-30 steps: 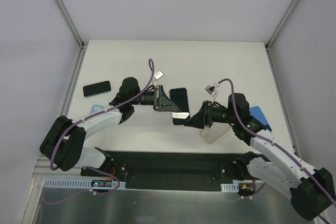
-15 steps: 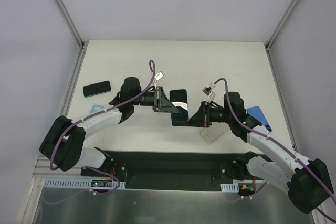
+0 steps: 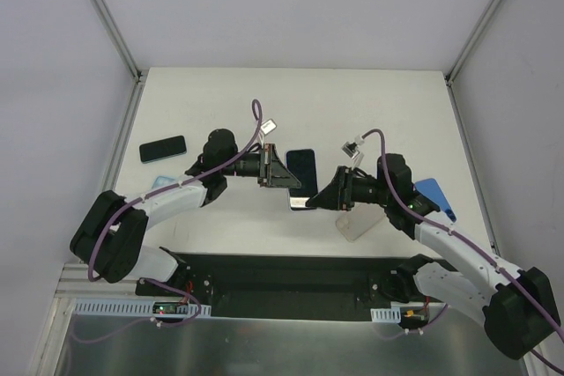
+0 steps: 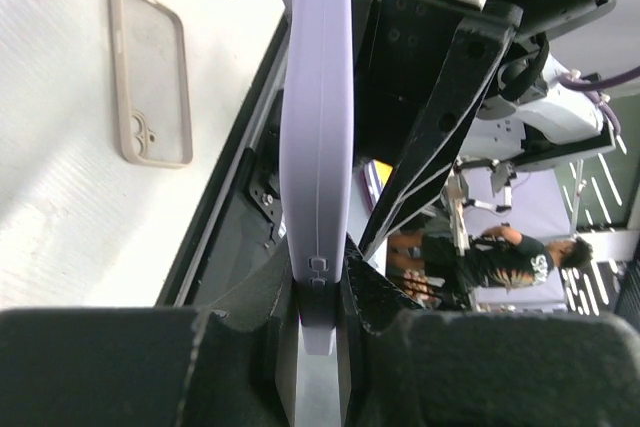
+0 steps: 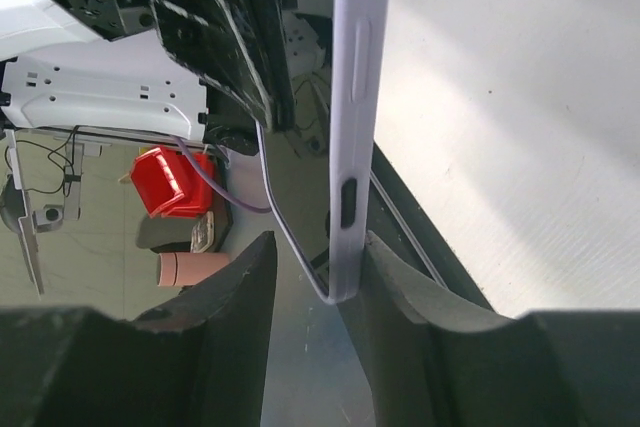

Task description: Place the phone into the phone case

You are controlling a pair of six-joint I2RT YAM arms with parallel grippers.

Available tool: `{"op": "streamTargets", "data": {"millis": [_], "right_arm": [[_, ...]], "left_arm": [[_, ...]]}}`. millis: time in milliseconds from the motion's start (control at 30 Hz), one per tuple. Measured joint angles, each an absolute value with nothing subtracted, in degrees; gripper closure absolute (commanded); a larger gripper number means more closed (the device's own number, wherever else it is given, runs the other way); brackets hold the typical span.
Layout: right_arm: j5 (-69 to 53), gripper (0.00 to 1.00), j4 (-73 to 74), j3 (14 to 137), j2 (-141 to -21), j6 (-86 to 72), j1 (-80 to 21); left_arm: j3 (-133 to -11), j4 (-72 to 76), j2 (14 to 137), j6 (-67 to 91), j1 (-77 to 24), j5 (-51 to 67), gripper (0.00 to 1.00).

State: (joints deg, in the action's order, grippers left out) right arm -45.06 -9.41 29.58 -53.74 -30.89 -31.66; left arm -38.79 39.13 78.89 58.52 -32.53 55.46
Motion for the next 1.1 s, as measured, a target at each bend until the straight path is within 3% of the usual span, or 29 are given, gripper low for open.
{"op": "streamTargets", "data": {"millis": [200, 400, 500, 533, 667, 733, 767, 867, 1100], "right_arm": [[-43.1, 0.57, -11.3, 30.6, -53.8, -31.3, -31.6], [-40.9, 0.63, -12.4, 32.4, -54.7, -32.6, -31.1], [-40.9, 0.70, -13.5, 32.9, -55.7, -33.6, -31.1], [-40.9, 0.76, -13.8, 33.0, -56.0, -33.8, -31.1], [-41.2, 0.88, -14.3, 33.2, -56.7, -35.6, -30.9], [-41.3, 0.99, -14.3, 33.2, -56.7, -36.4, -30.7], [-41.3, 0.99, -14.6, 33.2, -56.6, -36.6, -30.6], [-40.4, 0.99, -14.0, 33.1, -56.3, -36.9, -30.0], [-38.8, 0.98, -13.0, 33.1, -56.1, -38.0, -27.3]], "left_arm": [[-37.4, 42.3, 79.6, 61.9, -32.7, 59.1, 1.00], [-36.5, 47.4, 80.3, 65.2, -33.3, 62.7, 1.00], [-36.0, 49.9, 81.0, 66.8, -33.8, 64.1, 1.00], [-35.8, 50.9, 81.4, 67.2, -33.8, 64.4, 0.99], [-35.3, 55.3, 83.6, 69.5, -33.7, 65.3, 0.79], [-35.1, 57.4, 84.5, 70.2, -33.7, 65.5, 0.72], [-34.8, 58.0, 84.8, 70.9, -33.7, 65.5, 0.68], [-34.2, 59.3, 85.1, 72.1, -33.8, 65.3, 0.64], [-30.4, 61.7, 85.1, 72.7, -33.8, 64.5, 0.66]]}}
